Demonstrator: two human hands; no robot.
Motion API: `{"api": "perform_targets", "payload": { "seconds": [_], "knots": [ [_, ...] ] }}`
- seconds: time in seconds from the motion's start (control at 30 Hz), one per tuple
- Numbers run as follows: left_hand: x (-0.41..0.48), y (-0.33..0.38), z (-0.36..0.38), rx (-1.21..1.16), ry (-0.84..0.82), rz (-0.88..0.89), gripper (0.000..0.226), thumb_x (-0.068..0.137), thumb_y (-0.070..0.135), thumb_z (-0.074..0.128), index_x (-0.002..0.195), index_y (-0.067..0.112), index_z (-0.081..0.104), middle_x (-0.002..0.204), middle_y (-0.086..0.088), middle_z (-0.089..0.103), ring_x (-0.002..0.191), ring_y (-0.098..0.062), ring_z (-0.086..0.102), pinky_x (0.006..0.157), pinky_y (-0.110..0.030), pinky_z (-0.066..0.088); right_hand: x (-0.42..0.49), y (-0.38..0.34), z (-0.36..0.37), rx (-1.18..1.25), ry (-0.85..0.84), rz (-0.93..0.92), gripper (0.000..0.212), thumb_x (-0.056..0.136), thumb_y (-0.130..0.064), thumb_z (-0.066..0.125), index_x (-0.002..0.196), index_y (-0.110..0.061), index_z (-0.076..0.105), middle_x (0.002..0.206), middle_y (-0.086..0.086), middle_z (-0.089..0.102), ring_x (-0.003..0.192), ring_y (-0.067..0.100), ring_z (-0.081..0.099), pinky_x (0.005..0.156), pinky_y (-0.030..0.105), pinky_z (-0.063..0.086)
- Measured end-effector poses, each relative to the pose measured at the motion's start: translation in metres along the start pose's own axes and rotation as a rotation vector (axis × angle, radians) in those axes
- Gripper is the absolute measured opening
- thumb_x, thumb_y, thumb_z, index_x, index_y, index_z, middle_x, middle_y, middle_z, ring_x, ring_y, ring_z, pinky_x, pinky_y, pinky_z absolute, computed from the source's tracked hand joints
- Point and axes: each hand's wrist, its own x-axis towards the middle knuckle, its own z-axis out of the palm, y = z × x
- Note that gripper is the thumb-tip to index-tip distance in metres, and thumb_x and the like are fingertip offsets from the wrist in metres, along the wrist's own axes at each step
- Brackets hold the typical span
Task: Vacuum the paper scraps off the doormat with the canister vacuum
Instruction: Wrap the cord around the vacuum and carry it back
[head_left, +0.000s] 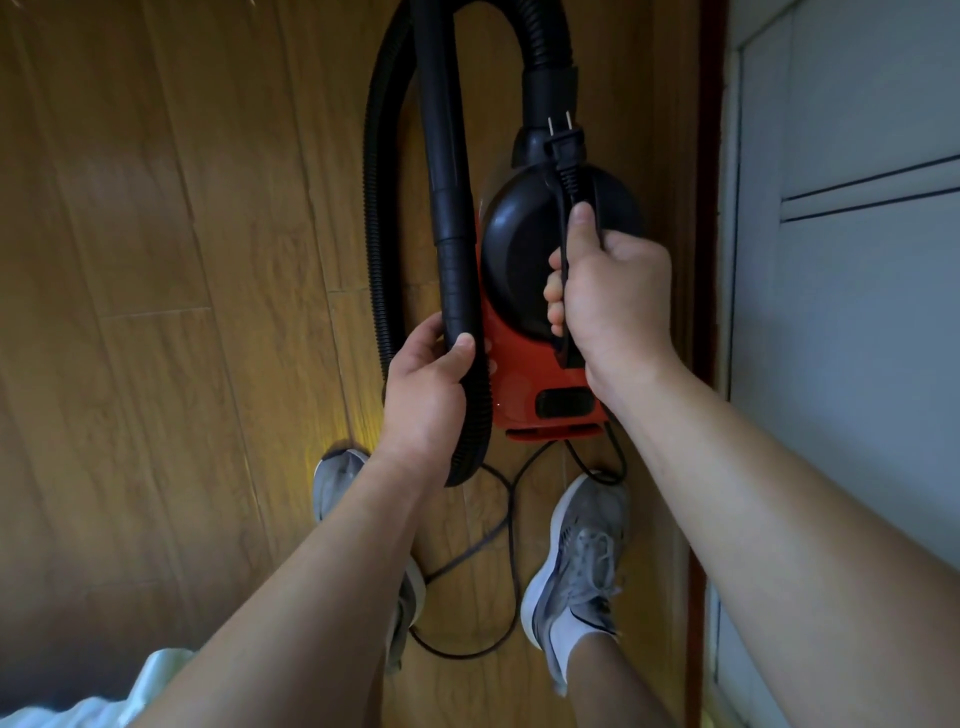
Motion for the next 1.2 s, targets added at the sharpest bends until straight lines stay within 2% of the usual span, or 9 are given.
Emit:
{"api": "perform_targets", "payload": {
  "seconds": [0.17,0.37,0.47,0.57,0.77,0.9,1.03,1.2],
  "knots": [
    [0.004,0.0,0.0,-0.01,0.021,-0.023,0.023,0.104,0.014,0.051,0.122,0.016,0.065,0.079,-0.002,0.069,0.074,-0.02,0.066,0.069,-0.036,0.057,-0.003,0.01,-0.004,-0.031,-0.009,-0.042,0.045,0.104,-0.043,0.047,0.073,-0.015,0.063,0.049,-0.002,0.059,0.044,0.013,0.054,0.047,0.03,0.045],
    [0.006,0.002,0.001,0.031,0.033,-0.026,0.025,0.104,0.016,0.053,0.126,0.019,0.063,0.09,-0.007,0.071,0.075,-0.02,0.069,0.067,-0.031,0.06,-0.004,0.014,-0.017,0.002,-0.016,-0.031,0.043,0.104,-0.042,0.047,0.079,-0.011,0.064,0.053,-0.001,0.059,0.045,0.013,0.054,0.046,0.026,0.045],
    [0.006,0.001,0.0,0.074,0.031,-0.021,0.027,0.102,0.016,0.056,0.128,0.022,0.062,0.1,-0.007,0.075,0.084,-0.02,0.073,0.073,-0.032,0.062,-0.004,0.015,-0.019,-0.001,-0.017,-0.037,0.043,0.104,-0.043,0.047,0.078,-0.012,0.064,0.054,-0.001,0.06,0.046,0.014,0.056,0.046,0.026,0.046],
    [0.004,0.0,-0.002,0.078,0.007,-0.021,0.036,0.099,0.011,0.06,0.134,0.02,0.058,0.108,-0.013,0.074,0.082,-0.021,0.074,0.076,-0.035,0.063,-0.005,0.016,-0.018,-0.032,-0.005,-0.053,0.044,0.104,-0.043,0.047,0.078,-0.013,0.064,0.055,0.0,0.061,0.046,0.013,0.057,0.048,0.026,0.046],
    [0.003,0.0,-0.002,0.129,0.005,0.012,0.047,0.096,0.007,0.064,0.141,0.022,0.054,0.116,-0.006,0.072,0.097,-0.02,0.074,0.082,-0.033,0.062,-0.006,0.016,-0.019,-0.051,-0.006,-0.049,0.043,0.104,-0.046,0.045,0.082,-0.014,0.065,0.057,-0.001,0.063,0.049,0.013,0.059,0.049,0.026,0.048],
    [0.005,0.0,-0.002,0.121,0.009,0.008,0.051,0.096,0.007,0.064,0.143,0.021,0.052,0.117,-0.007,0.071,0.096,-0.019,0.074,0.077,-0.029,0.062,-0.006,0.016,-0.019,-0.07,-0.014,-0.057,0.042,0.104,-0.047,0.044,0.086,-0.017,0.066,0.058,-0.002,0.064,0.052,0.012,0.062,0.054,0.027,0.05],
    [0.003,0.001,0.0,0.141,-0.004,0.013,0.054,0.096,0.009,0.064,0.146,0.023,0.049,0.121,-0.001,0.07,0.102,-0.014,0.072,0.086,-0.033,0.061,-0.005,0.016,-0.021,-0.085,-0.023,-0.062,0.042,0.104,-0.049,0.043,0.089,-0.017,0.066,0.06,-0.002,0.066,0.054,0.011,0.063,0.056,0.027,0.051],
    [0.001,0.005,0.001,0.174,-0.004,0.024,0.057,0.096,0.011,0.065,0.148,0.024,0.045,0.127,-0.001,0.067,0.109,-0.016,0.07,0.089,-0.035,0.06,-0.007,0.016,-0.024,-0.12,-0.031,-0.099,0.037,0.104,-0.048,0.042,0.1,-0.02,0.066,0.066,-0.001,0.069,0.057,0.01,0.065,0.058,0.025,0.053]
  ]
}}
